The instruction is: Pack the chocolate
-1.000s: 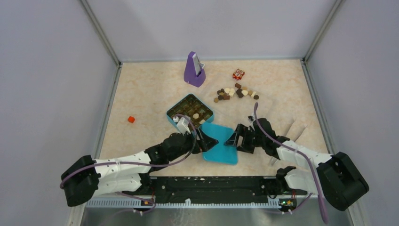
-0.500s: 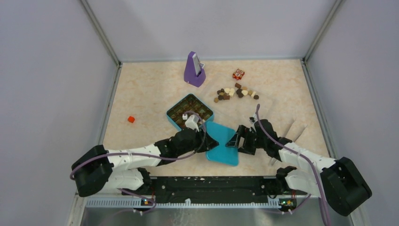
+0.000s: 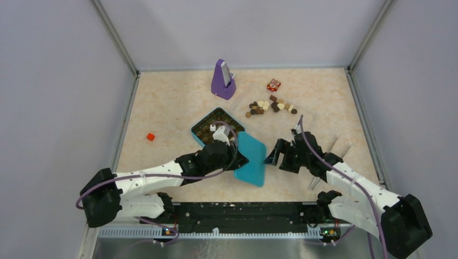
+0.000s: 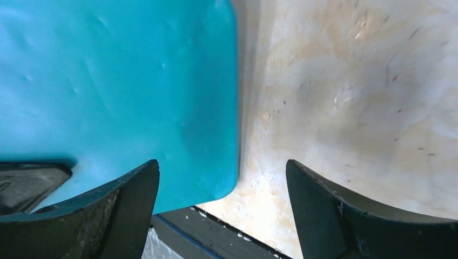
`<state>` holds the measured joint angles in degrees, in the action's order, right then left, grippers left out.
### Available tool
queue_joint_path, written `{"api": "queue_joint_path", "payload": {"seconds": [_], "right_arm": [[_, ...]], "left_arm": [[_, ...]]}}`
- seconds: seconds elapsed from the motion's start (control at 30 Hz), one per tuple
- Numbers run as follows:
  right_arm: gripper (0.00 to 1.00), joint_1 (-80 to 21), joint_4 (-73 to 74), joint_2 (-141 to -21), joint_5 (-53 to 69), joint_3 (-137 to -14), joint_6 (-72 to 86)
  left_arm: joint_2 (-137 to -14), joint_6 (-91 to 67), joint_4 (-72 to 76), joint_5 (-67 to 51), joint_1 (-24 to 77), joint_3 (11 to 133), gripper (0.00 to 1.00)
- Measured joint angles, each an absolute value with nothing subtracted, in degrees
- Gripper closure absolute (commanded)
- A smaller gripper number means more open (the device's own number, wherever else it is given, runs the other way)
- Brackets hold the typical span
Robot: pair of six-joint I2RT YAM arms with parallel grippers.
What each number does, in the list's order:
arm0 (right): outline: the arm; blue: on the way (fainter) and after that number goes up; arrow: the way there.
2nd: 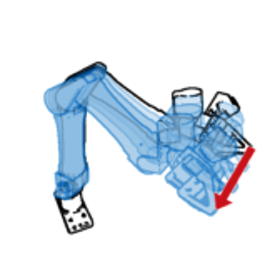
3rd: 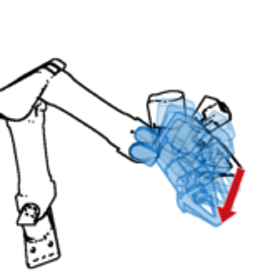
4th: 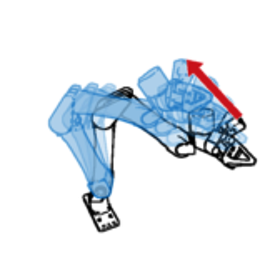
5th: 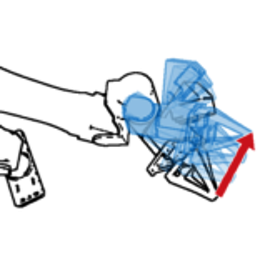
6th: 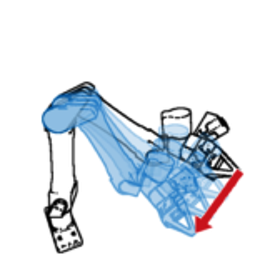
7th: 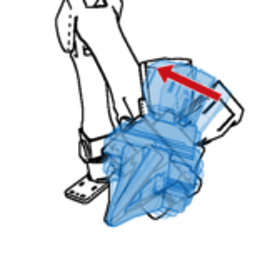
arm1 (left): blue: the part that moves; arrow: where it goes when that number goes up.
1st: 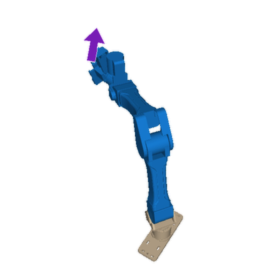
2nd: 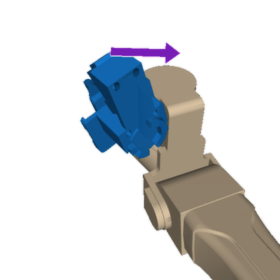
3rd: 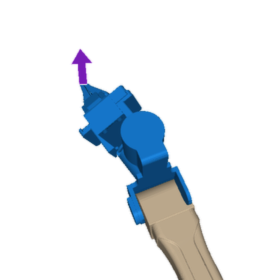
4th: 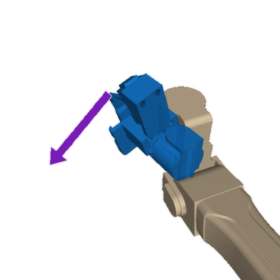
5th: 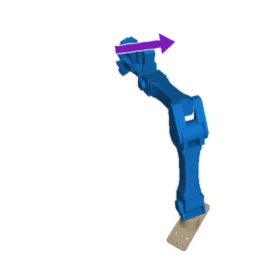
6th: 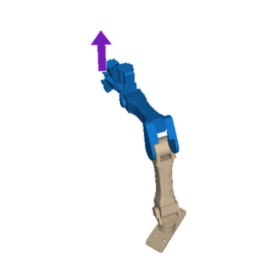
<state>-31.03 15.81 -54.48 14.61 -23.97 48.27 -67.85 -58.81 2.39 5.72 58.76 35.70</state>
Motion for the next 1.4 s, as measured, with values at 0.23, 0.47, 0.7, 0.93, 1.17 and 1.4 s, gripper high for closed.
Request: {"api": "queue_joint_path", "payload": {"seconds": [0.23,0.47,0.7,0.93,1.17,1.4], "right_arm": [[0.16,-31.03,27.55,-51.09,4.47,-39.09,43.62],[0.16,-31.03,28.84,-49.78,-1.87,-44.49,41.28],[0.16,-31.03,27.53,-55.72,-1.78,-44.51,39.99],[0.16,-31.03,23.05,-64.31,-0.32,-47.07,37.82],[0.16,-31.03,17.39,-74.06,3.6,-51.9,36.05],[0.16,-30.5,12.58,-84.44,7.6,-59.2,35.46]], "left_arm": [[-60.97,-54.54,-6.61,10.55,55.55,39.13,0.91],[-49.98,-53.89,-6.39,15.81,49.52,42.33,0.91],[-47.57,-59.51,6.74,20.18,40.8,37.1,0.9],[-55.33,-67.94,17.02,18.61,34.0,30.74,0.9],[-58.81,-72.51,26.76,16.88,30.48,24.93,0.87],[-63.22,-75.59,38.09,12.84,29.65,20.08,0.88]]}}
